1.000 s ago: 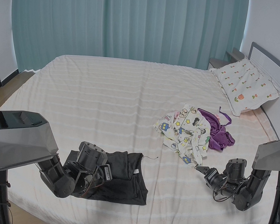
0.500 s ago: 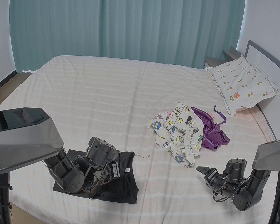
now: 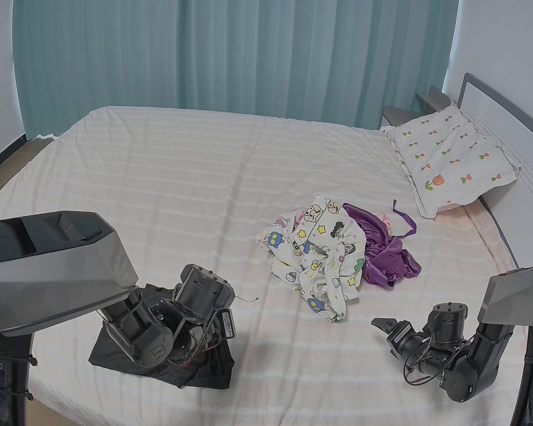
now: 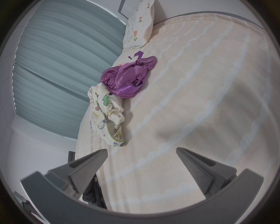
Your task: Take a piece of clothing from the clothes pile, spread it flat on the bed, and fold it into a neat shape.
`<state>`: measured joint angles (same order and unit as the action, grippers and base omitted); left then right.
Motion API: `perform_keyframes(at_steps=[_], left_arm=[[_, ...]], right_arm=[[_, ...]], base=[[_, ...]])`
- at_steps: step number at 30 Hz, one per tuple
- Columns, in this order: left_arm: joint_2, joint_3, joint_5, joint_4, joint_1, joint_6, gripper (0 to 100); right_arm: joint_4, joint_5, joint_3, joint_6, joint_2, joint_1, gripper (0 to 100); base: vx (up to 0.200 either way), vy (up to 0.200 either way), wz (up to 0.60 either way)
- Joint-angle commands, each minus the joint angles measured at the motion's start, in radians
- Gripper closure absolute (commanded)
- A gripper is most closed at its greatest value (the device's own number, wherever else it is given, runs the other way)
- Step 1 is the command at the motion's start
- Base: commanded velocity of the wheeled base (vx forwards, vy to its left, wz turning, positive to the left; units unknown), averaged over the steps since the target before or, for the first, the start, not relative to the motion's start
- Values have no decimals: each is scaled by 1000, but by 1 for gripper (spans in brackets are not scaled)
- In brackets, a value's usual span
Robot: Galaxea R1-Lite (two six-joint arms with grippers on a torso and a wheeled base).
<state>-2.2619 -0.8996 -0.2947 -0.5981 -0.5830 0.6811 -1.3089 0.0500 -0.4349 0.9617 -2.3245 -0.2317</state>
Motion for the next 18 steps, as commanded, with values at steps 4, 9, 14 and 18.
perform_keyframes(at_steps=[4, 9, 14, 18], left_arm=[[8, -28, -1, -26, -11, 98, 0], [96, -13, 20, -45, -8, 195, 0], [186, 54, 138, -42, 11, 308, 0], [208, 182, 197, -54, 61, 321, 0]], right_arm=[[-1, 1, 1, 0, -1, -5, 0], [-1, 1, 2, 0, -1, -5, 0], [-1, 1, 2, 0, -1, -5, 0], [0, 1, 2, 0, -1, -5, 0]], base=[[0, 0, 0], [0, 0, 0], [0, 0, 0], [0, 0, 0]])
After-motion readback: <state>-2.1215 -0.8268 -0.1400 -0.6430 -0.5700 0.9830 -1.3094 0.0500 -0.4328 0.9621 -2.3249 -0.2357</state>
